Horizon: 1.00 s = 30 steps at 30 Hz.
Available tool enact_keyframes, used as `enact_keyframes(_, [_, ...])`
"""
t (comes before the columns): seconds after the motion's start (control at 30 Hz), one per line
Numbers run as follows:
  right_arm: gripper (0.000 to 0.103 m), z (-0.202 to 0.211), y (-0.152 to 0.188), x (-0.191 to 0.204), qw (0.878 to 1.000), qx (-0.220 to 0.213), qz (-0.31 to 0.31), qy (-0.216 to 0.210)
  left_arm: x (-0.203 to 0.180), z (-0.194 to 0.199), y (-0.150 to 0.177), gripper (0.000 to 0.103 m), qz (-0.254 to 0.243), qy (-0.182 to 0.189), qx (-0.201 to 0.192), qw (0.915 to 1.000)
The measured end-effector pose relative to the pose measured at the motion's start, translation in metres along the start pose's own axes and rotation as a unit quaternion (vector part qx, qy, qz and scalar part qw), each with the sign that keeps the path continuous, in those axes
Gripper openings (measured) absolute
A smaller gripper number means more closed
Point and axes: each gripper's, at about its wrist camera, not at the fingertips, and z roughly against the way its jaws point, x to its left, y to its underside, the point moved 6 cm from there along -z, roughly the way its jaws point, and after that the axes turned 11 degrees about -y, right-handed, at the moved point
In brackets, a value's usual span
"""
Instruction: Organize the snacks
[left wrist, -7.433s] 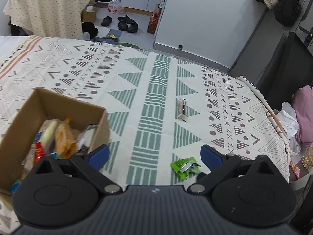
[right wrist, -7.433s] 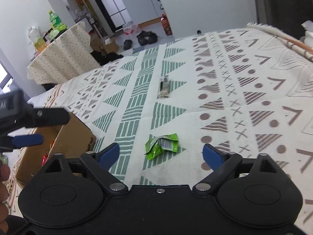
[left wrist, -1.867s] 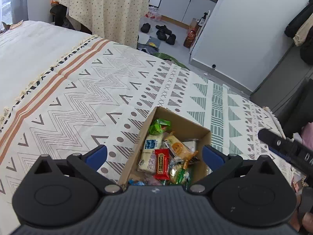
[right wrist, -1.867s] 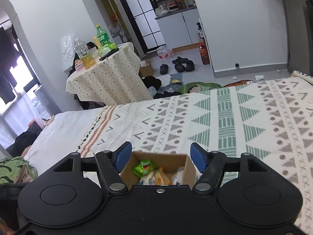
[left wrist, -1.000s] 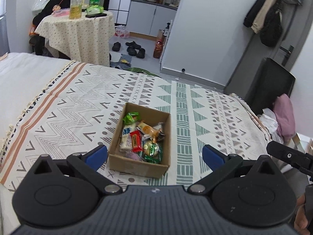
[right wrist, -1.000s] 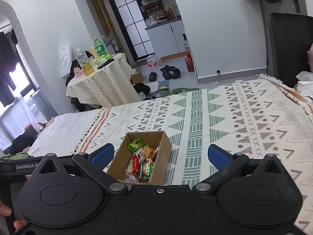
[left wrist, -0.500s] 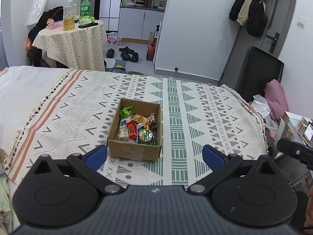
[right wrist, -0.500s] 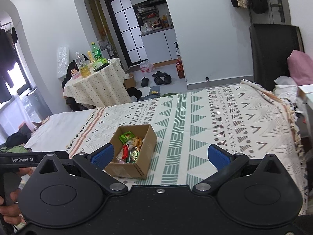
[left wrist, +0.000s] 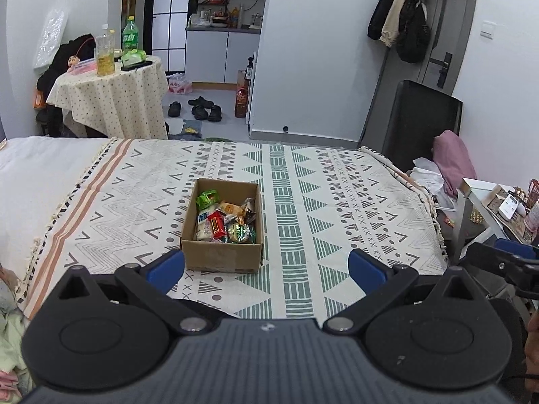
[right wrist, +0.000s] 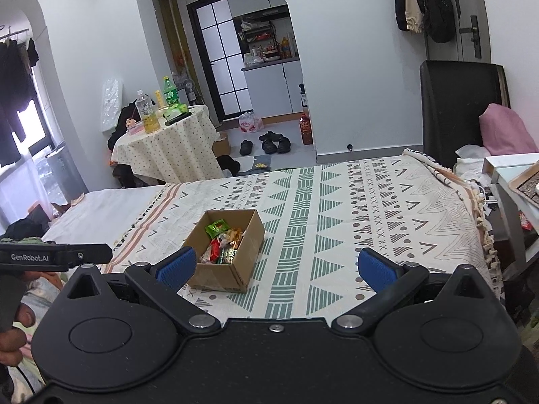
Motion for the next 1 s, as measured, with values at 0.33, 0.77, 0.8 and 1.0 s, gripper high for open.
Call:
enact_keyframes(0.33, [0.103, 0.007, 0.002, 0.006, 1.0, 0.0, 0.009, 0.012, 0.011, 0.005, 0.007, 0.103, -0.001, 0.001, 0.001, 1.0])
enact_keyframes(0.77, [0.103, 0.004, 0.006, 0.012, 1.0, 0.008, 0.011, 0.015, 0.02, 0.003, 0.009, 0.103, 0.002, 0.002, 0.005, 1.0])
enact_keyframes(0.8, [0.103, 0.004, 0.006, 0.012, 1.0, 0.008, 0.011, 0.016, 0.02, 0.003, 0.009, 0.103, 0.002, 0.002, 0.005, 1.0])
enact_keyframes(1.0, [0.103, 0.004, 0.007, 0.012, 1.0, 0.008, 0.01, 0.018, 0.022, 0.004, 0.008, 0.103, 0.003, 0.001, 0.004, 1.0])
